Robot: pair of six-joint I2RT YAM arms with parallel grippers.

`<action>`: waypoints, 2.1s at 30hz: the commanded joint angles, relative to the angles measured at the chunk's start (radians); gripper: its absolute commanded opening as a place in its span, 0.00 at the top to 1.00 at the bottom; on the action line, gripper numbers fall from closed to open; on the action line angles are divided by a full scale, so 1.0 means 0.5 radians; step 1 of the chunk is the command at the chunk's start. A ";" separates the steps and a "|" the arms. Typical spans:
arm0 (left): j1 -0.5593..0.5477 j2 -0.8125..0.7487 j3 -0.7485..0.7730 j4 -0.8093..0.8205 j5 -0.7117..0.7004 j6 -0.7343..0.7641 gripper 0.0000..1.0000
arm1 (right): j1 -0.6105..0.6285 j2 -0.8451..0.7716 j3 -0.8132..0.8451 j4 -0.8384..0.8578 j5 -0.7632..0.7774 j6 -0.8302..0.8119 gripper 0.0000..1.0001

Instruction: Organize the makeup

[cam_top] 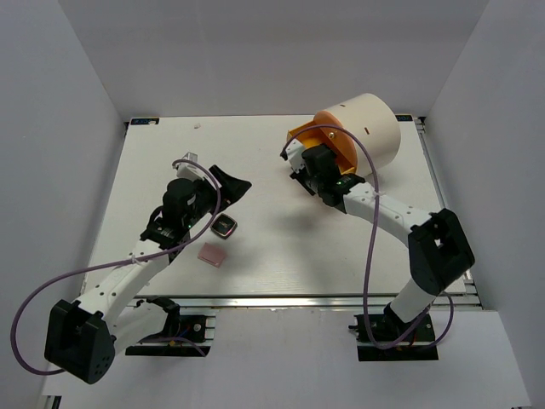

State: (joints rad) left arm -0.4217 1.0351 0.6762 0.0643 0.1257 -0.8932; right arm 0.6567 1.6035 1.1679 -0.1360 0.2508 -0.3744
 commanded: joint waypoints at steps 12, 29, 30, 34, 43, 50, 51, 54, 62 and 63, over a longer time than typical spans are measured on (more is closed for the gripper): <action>-0.003 -0.052 -0.070 0.016 -0.040 0.013 0.02 | -0.006 0.250 0.168 0.499 0.842 -0.297 0.97; -0.003 0.273 0.031 0.270 0.147 -0.033 0.02 | -0.190 0.413 0.321 0.548 0.959 -0.438 0.98; -0.006 0.292 0.037 0.285 0.163 -0.039 0.02 | -0.197 0.416 0.321 0.545 0.965 -0.438 0.98; -0.003 0.384 0.062 0.374 0.209 -0.060 0.02 | -0.206 0.407 0.297 0.557 0.974 -0.439 0.98; -0.089 0.862 0.181 0.749 0.338 -0.260 0.14 | -0.316 -0.258 0.214 -0.093 -0.951 -0.337 0.63; -0.285 1.585 0.742 0.942 0.445 -0.481 0.43 | -0.619 -0.672 -0.004 -0.001 -1.391 0.089 0.97; -0.325 1.663 0.825 0.924 0.448 -0.484 0.43 | -0.723 -0.718 -0.095 0.075 -1.485 0.177 0.98; -0.374 1.939 1.117 0.908 0.442 -0.508 0.43 | -0.835 -0.884 -0.212 0.174 -1.584 0.239 0.93; -0.384 2.341 1.448 1.007 0.375 -0.668 0.39 | -1.010 -1.075 -0.375 0.158 -1.615 0.338 0.81; -0.384 2.402 1.519 1.010 0.378 -0.677 0.39 | -1.022 -1.084 -0.384 0.158 -1.618 0.338 0.81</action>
State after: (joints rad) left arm -0.6174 2.2215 1.3552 0.5236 0.3233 -1.1999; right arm 0.1616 1.0988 0.9840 -0.0956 -0.5156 -0.2420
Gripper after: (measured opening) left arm 0.608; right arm 0.188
